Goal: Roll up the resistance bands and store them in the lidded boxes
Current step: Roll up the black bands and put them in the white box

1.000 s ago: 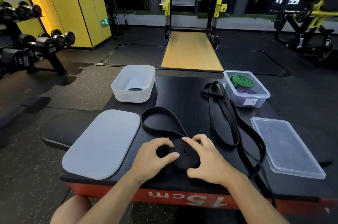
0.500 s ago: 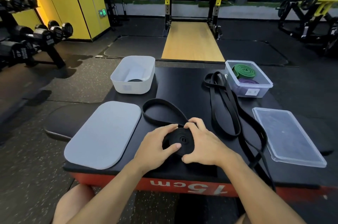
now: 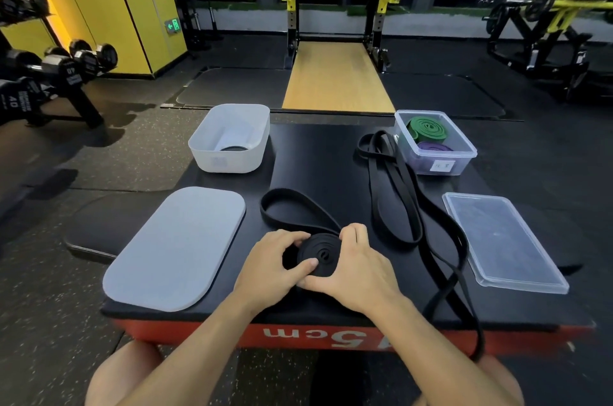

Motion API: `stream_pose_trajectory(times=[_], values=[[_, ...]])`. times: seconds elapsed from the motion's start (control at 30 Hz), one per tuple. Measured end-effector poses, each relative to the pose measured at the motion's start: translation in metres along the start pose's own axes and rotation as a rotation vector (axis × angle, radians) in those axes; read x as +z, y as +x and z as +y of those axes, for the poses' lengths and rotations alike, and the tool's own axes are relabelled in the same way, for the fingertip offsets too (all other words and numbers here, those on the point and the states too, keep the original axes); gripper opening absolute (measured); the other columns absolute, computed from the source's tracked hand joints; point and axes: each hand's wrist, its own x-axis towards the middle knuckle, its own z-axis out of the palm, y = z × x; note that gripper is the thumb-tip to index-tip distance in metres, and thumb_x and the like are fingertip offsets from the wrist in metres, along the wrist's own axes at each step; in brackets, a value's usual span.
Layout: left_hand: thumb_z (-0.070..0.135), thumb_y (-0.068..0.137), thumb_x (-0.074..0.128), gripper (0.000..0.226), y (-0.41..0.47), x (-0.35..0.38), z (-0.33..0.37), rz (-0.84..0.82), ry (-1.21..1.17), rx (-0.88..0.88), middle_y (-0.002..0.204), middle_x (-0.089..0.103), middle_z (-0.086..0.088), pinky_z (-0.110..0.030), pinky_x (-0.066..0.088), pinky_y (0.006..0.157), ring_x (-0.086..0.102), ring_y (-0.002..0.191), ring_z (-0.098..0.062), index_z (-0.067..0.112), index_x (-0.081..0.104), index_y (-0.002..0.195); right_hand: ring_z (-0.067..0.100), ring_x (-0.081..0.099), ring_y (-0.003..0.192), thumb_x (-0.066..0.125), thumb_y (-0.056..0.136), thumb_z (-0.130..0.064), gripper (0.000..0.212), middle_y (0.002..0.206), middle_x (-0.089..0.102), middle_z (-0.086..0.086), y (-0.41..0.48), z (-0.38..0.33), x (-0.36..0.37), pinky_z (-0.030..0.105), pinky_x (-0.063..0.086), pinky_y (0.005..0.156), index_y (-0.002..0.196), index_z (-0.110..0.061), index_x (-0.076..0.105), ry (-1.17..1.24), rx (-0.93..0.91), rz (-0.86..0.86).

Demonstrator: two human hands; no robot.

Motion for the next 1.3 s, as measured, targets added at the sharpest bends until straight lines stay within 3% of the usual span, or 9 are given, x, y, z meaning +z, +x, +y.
stream_pose_trajectory(times=[0.13,0.27,0.4,0.47,0.6,0.8,1.03,1.17,1.3], values=[[0.05,0.09,0.074,0.04,-0.001,-0.002,0.0,0.01,-0.047,0.005,0.118,0.063,0.029,-0.018,0.042,0.1,0.053,0.119,0.005,0.041,0.065,0.128,0.013,0.052,0.115,0.068,0.055,-0.092,0.106,0.134,0.036,-0.015,0.005,0.006,-0.011,0.033,0.048,0.084,0.133,-0.027,0.035,0.076,-0.032,-0.125],[0.049,0.089,0.077,0.031,-0.003,-0.003,-0.002,0.022,-0.017,0.046,0.123,0.062,0.03,-0.009,0.034,0.103,0.047,0.127,0.011,0.041,0.07,0.119,0.01,0.042,0.122,0.081,0.063,-0.07,0.103,0.139,0.03,-0.018,0.009,0.015,-0.025,0.035,0.047,0.096,0.142,-0.029,0.03,0.161,-0.069,-0.27],[0.047,0.091,0.077,0.026,-0.002,-0.002,-0.003,0.029,-0.006,0.079,0.122,0.064,0.032,-0.009,0.03,0.107,0.045,0.13,0.012,0.041,0.075,0.116,0.008,0.034,0.125,0.084,0.064,-0.059,0.094,0.131,0.029,-0.019,0.015,0.027,-0.028,0.034,0.045,0.099,0.136,-0.031,0.032,0.151,-0.11,-0.285],[0.048,0.092,0.075,0.026,-0.001,-0.001,-0.002,0.026,0.001,0.075,0.123,0.063,0.033,-0.01,0.029,0.108,0.044,0.131,0.013,0.042,0.076,0.117,0.008,0.034,0.125,0.086,0.062,-0.059,0.094,0.129,0.03,-0.019,0.017,0.03,-0.029,0.033,0.045,0.101,0.135,-0.032,0.033,0.162,-0.123,-0.291],[0.049,0.097,0.067,0.028,0.0,-0.002,0.0,-0.034,0.017,0.077,0.129,0.06,0.033,-0.015,0.035,0.109,0.046,0.13,0.013,0.043,0.074,0.123,0.005,0.024,0.137,0.085,0.059,-0.067,0.117,0.146,0.026,-0.023,0.024,0.032,-0.03,0.038,0.038,0.114,0.155,-0.043,0.021,0.165,-0.21,-0.321],[0.041,0.104,0.059,0.028,0.002,-0.004,0.007,-0.105,0.032,0.098,0.134,0.057,0.029,-0.021,0.043,0.106,0.051,0.125,0.009,0.039,0.069,0.13,0.009,0.027,0.134,0.078,0.055,-0.079,0.116,0.139,0.022,-0.024,0.031,0.032,-0.027,0.043,0.041,0.113,0.154,-0.052,0.024,0.064,-0.23,-0.361],[0.042,0.099,0.065,0.044,0.003,0.0,0.021,-0.073,-0.021,-0.053,0.13,0.064,0.021,-0.027,0.044,0.106,0.051,0.124,0.001,0.038,0.055,0.141,0.008,0.044,0.116,0.074,0.053,-0.086,0.105,0.124,0.033,-0.02,0.018,0.017,-0.027,0.038,0.052,0.096,0.141,-0.039,0.039,0.047,-0.193,-0.221],[0.036,0.091,0.077,0.04,0.013,0.007,0.034,-0.056,-0.094,-0.141,0.122,0.063,0.018,-0.024,0.047,0.098,0.057,0.114,-0.003,0.033,0.062,0.128,0.009,0.05,0.099,0.063,0.057,-0.092,0.093,0.112,0.037,-0.014,0.006,0.01,-0.011,0.033,0.052,0.086,0.127,-0.032,0.046,0.028,-0.116,-0.033],[0.028,0.087,0.083,0.028,0.02,0.006,0.03,-0.025,-0.195,-0.161,0.113,0.067,0.017,-0.019,0.048,0.094,0.061,0.108,-0.001,0.032,0.069,0.111,0.016,0.051,0.115,0.054,0.061,-0.096,0.112,0.124,0.037,-0.007,0.002,0.004,0.005,0.034,0.05,0.095,0.147,-0.027,0.031,0.015,-0.029,0.088]])
